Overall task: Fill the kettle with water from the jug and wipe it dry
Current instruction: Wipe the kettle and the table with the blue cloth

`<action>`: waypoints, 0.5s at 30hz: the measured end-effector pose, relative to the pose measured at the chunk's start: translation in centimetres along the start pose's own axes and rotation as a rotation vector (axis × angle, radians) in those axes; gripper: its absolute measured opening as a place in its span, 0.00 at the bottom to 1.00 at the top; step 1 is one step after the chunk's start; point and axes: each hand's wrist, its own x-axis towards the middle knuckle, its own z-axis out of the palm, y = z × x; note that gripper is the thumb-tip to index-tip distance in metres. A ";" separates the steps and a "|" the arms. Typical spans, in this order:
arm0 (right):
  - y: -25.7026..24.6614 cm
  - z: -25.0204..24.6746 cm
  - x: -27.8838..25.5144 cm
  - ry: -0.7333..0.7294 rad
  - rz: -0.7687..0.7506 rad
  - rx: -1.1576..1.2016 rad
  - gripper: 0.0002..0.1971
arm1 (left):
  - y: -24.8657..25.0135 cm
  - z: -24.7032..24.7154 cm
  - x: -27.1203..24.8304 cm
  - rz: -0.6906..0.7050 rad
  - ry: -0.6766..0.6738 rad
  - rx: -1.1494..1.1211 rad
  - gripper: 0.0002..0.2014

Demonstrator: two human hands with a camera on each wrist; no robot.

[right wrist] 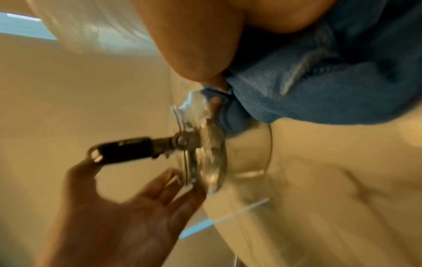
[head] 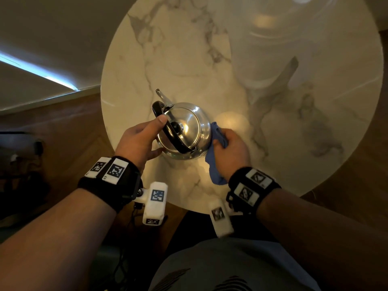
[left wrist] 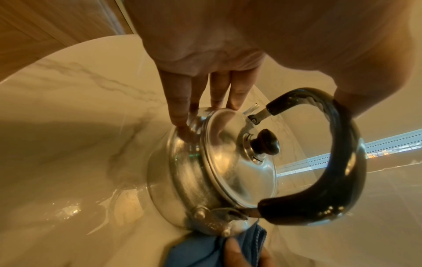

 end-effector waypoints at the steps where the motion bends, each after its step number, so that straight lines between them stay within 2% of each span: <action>1: 0.3 0.0 -1.0 -0.032 -0.017 -0.010 0.11 | 0.0 0.0 0.0 0.003 -0.002 -0.003 0.16; 4: 0.7 0.1 -3.2 -0.108 -0.065 0.156 0.09 | -0.1 0.0 0.2 0.005 -0.005 -0.014 0.19; 5: 0.7 0.0 -3.2 -0.099 -0.119 0.146 0.12 | -0.1 0.1 0.2 0.000 -0.001 -0.017 0.20; 7: -0.2 -0.3 -2.5 -0.069 -0.235 0.000 0.18 | -0.3 0.1 0.2 -0.003 0.010 -0.018 0.22; 11: -3.9 -1.0 1.6 0.006 -0.360 -0.258 0.18 | -0.4 0.1 0.1 0.008 0.016 -0.007 0.21; 15: -7.4 -0.4 5.7 -0.151 -0.317 -0.391 0.17 | -0.3 0.1 0.2 -0.014 0.014 0.017 0.23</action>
